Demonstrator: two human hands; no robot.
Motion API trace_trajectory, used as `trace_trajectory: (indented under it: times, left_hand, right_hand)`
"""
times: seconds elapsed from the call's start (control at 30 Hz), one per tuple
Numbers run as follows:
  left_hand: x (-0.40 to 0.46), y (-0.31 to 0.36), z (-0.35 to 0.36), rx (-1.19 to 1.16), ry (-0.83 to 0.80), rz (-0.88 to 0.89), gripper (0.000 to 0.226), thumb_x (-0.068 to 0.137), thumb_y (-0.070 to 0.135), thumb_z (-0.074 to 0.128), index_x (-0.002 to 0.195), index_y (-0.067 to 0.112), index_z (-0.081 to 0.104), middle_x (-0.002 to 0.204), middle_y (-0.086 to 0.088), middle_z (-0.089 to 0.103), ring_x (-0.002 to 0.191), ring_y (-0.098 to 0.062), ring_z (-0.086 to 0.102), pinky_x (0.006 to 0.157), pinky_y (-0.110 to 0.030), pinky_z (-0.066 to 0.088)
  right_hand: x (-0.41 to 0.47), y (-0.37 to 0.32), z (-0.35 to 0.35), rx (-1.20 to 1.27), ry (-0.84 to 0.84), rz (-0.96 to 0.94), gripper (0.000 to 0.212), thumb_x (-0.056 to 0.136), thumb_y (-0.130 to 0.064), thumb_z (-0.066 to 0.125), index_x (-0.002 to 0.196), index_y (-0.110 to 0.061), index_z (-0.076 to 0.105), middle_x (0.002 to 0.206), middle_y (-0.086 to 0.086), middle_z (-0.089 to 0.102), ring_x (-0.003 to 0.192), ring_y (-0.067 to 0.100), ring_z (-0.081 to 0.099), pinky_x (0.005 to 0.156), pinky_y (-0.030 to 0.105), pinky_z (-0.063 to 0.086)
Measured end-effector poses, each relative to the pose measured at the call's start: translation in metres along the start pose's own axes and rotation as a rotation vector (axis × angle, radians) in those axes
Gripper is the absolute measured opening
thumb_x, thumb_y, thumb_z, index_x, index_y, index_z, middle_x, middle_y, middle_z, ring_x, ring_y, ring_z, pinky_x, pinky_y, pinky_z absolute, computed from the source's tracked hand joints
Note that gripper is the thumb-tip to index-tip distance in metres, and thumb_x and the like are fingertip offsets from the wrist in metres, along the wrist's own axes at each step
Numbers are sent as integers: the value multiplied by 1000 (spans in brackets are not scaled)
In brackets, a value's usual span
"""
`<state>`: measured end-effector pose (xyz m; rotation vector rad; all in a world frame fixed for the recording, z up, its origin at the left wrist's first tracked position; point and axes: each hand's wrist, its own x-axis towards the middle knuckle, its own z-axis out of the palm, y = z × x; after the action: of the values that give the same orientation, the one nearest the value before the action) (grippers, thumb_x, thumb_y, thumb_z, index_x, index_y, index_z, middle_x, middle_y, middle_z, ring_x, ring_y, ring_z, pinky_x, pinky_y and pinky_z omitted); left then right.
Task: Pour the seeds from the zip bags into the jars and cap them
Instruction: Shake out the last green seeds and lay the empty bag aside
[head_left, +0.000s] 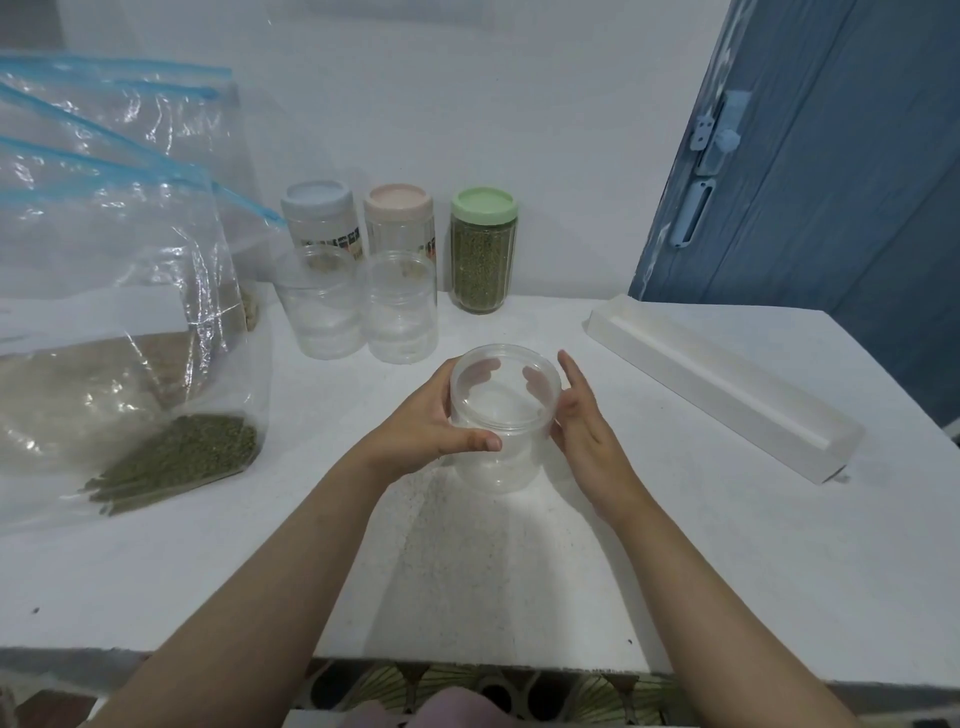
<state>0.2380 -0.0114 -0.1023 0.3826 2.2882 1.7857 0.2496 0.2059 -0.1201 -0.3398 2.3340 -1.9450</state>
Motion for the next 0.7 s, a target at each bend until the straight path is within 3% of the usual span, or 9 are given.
trace_trajectory:
  times: [0.1, 0.13, 0.2, 0.3, 0.4, 0.53, 0.63, 0.7]
  left_hand:
    - [-1, 0, 1, 2, 4, 2, 101, 52, 44, 89, 141, 34, 44, 145, 13, 49, 136, 1, 42, 114, -31, 36]
    - [-1, 0, 1, 2, 6, 2, 100, 52, 44, 89, 141, 34, 44, 145, 13, 49, 136, 1, 42, 115, -31, 36]
    - [0, 0, 1, 6, 9, 2, 99, 53, 43, 89, 140, 36, 44, 144, 13, 49, 136, 1, 42, 114, -31, 37]
    - [0, 0, 1, 0, 11, 4, 98, 53, 42, 89, 140, 36, 44, 143, 12, 50, 135, 1, 43, 112, -29, 39]
    - [0, -1, 1, -3, 7, 6, 97, 53, 43, 89, 139, 38, 44, 143, 13, 50, 134, 3, 44, 109, -26, 40]
    - [0, -1, 0, 11, 12, -1, 99, 52, 45, 89, 139, 38, 44, 143, 12, 50, 133, 2, 45, 113, -31, 39]
    - [0, -1, 0, 18, 8, -5, 97, 52, 46, 90, 138, 41, 44, 144, 12, 49, 135, 0, 43, 115, -35, 38]
    - [0, 0, 0, 20, 8, -2, 94, 52, 45, 90, 135, 45, 45, 144, 12, 49, 135, 0, 44, 115, -36, 38]
  right_hand:
    - [-3, -7, 4, 19, -9, -9, 46, 99, -59, 33, 142, -46, 25, 118, -37, 59, 122, -7, 53, 110, 31, 39]
    - [-4, -10, 5, 2, -27, -32, 53, 95, -66, 37, 140, -42, 24, 121, -37, 58, 121, -8, 52, 104, 22, 40]
    - [-5, -14, 7, -42, -56, -84, 89, 77, -85, 45, 145, -33, 22, 136, -34, 50, 127, -13, 45, 99, 9, 36]
    - [1, -14, 4, -62, -119, -88, 114, 61, -88, 61, 153, -38, 17, 152, -17, 38, 137, -9, 36, 109, 13, 33]
    - [4, -14, -1, -10, -118, -49, 107, 61, -76, 75, 147, -51, 17, 148, -20, 44, 136, -6, 40, 112, 22, 35]
    - [-4, -16, -2, 84, -92, -16, 91, 70, -72, 69, 139, -35, 23, 132, -22, 61, 123, -3, 55, 93, 13, 46]
    - [-8, -19, -1, 87, -121, -13, 88, 74, -73, 62, 142, -32, 24, 135, -25, 58, 124, -8, 52, 93, 10, 43]
    - [-7, -18, -3, 26, -164, -32, 101, 72, -75, 65, 152, -34, 19, 146, -24, 46, 132, -11, 42, 102, 13, 41]
